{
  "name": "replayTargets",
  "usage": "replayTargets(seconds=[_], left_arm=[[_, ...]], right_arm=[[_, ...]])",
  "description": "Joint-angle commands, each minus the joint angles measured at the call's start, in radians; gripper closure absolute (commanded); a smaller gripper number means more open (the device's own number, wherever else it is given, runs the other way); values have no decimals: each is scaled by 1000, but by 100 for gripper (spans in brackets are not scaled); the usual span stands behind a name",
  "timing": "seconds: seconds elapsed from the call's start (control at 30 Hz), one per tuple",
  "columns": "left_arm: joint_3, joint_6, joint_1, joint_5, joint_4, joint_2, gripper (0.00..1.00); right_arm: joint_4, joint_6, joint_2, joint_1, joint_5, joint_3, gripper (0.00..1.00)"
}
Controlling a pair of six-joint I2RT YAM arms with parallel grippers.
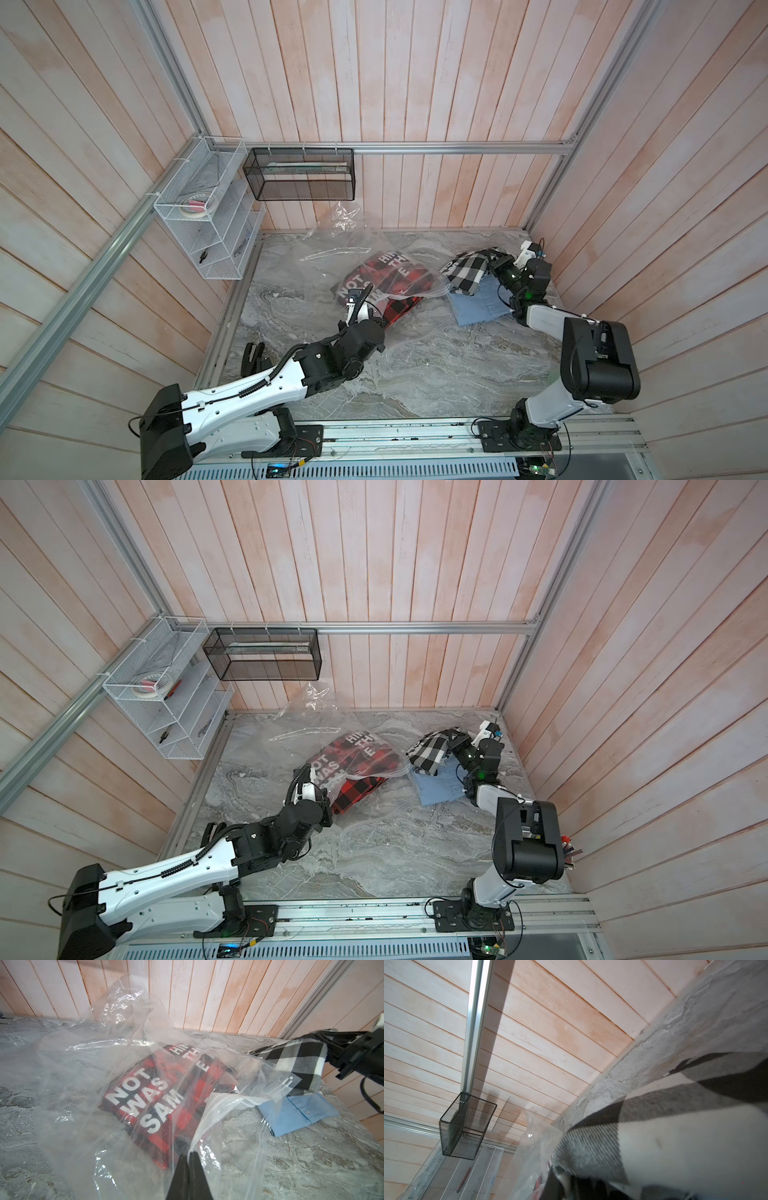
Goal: Take the shirt out of the vacuum bag
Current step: Place the shirt at the center of the board.
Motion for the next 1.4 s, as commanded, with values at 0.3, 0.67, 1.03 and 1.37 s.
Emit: replayTargets(seconds=[0.3,0.67,1.03,1.37], left_arm=[[-9,0,8,-5,6,4,100],[-7,5,8,15,25,11,100],[5,11,8,39,46,47,100],[4,9,8,41,74,63,100]], right_arm=[[129,-4,-98,-13,219,-322,100],[-122,4,-244,6,402,-420,100],[-154,49,-136,6,373,-450,100],[-229,17,-205,6,383,-429,52]])
